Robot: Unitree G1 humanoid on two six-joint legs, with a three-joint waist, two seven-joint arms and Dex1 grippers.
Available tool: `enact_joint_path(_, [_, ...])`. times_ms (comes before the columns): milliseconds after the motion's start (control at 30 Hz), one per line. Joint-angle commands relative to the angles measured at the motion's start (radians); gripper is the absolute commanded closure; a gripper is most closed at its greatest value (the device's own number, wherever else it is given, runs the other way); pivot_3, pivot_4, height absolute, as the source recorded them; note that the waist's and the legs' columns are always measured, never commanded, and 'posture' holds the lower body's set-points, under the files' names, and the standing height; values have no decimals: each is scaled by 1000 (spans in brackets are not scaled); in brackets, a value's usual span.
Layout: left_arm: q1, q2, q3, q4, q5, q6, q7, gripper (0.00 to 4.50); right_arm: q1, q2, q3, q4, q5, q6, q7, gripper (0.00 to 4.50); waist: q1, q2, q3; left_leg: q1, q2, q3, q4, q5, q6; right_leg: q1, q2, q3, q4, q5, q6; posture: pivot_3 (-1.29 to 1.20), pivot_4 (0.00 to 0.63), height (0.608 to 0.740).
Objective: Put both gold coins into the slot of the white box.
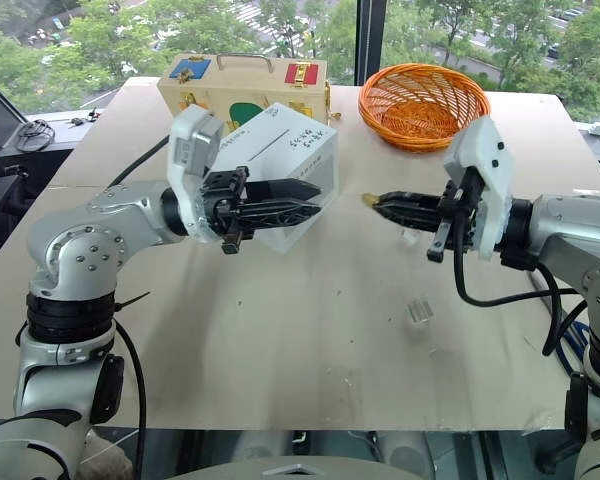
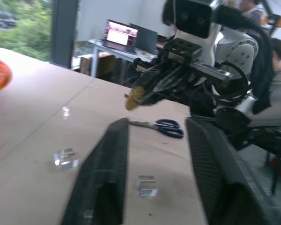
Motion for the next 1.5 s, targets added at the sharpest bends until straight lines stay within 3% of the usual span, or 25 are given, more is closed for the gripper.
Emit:
enact_joint_path(33, [-33,-9,-17,16,10,-28,-68,2511,-35,-7,-48,-47,105,27,-97,4500,1,0,0,0,0,0,0,0,0,0,0,0,0,0,0,0,150,740])
enact_joint_path(100, [-43,-13,-25,25,18,-32,-86,2511,-39,-14,-45,-53,141,27,-134,4500,3,0,0,0,0,0,0,0,0,0,0,0,0,-1,-1,0,150,740])
enact_joint_path(200, [-44,-18,-38,10,34,-43,-113,3351,-43,-24,-43,-67,207,20,-192,4500,4,0,0,0,0,0,0,0,0,0,0,0,0,-1,-1,0,150,740])
enact_joint_path(700, [-30,-16,-25,2,55,-63,-158,3351,-40,-111,9,-69,384,-75,-307,4500,4,0,0,-1,0,0,0,0,0,0,-1,0,-1,-1,-1,0,150,740])
enact_joint_path(1433, [-34,-39,-35,29,78,-86,-198,3351,-39,-153,95,-66,411,-164,-336,4500,3,0,0,-1,1,0,0,0,0,0,-1,0,-1,-1,-2,0,150,740])
enact_joint_path(1467, [-34,-40,-35,29,78,-86,-200,3883,-39,-154,97,-66,413,-166,-337,4500,3,0,0,-1,1,0,0,0,0,0,-1,0,-1,-1,-2,0,150,740])
enact_joint_path(1500, [-35,-41,-35,29,79,-86,-202,4112,-40,-155,99,-67,415,-167,-338,4500,3,0,0,-1,1,0,0,0,0,0,-1,0,-1,-1,-2,0,150,740])
